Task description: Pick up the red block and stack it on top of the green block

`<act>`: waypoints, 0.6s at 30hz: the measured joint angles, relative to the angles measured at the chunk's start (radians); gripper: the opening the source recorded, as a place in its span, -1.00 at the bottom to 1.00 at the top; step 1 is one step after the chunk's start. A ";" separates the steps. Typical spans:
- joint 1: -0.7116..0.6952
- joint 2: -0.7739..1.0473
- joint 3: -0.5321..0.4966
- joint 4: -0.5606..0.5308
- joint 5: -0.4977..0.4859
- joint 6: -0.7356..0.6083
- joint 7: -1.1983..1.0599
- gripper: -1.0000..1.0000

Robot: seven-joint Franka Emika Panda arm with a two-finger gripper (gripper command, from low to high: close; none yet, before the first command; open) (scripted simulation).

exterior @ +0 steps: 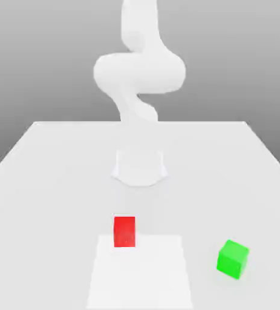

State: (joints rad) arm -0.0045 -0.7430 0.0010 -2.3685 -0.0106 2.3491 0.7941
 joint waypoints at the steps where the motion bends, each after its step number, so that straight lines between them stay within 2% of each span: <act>1: -0.002 0.028 0.000 -0.033 -0.005 0.024 -0.003 0.00; 14: -0.036 0.405 -0.047 -0.474 -0.037 0.341 -0.068 0.00; 18: -0.036 0.630 -0.074 -0.582 -0.022 0.518 -0.107 0.00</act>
State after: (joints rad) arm -0.0402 -0.1131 -0.0730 -2.9508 -0.0327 2.8669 0.6871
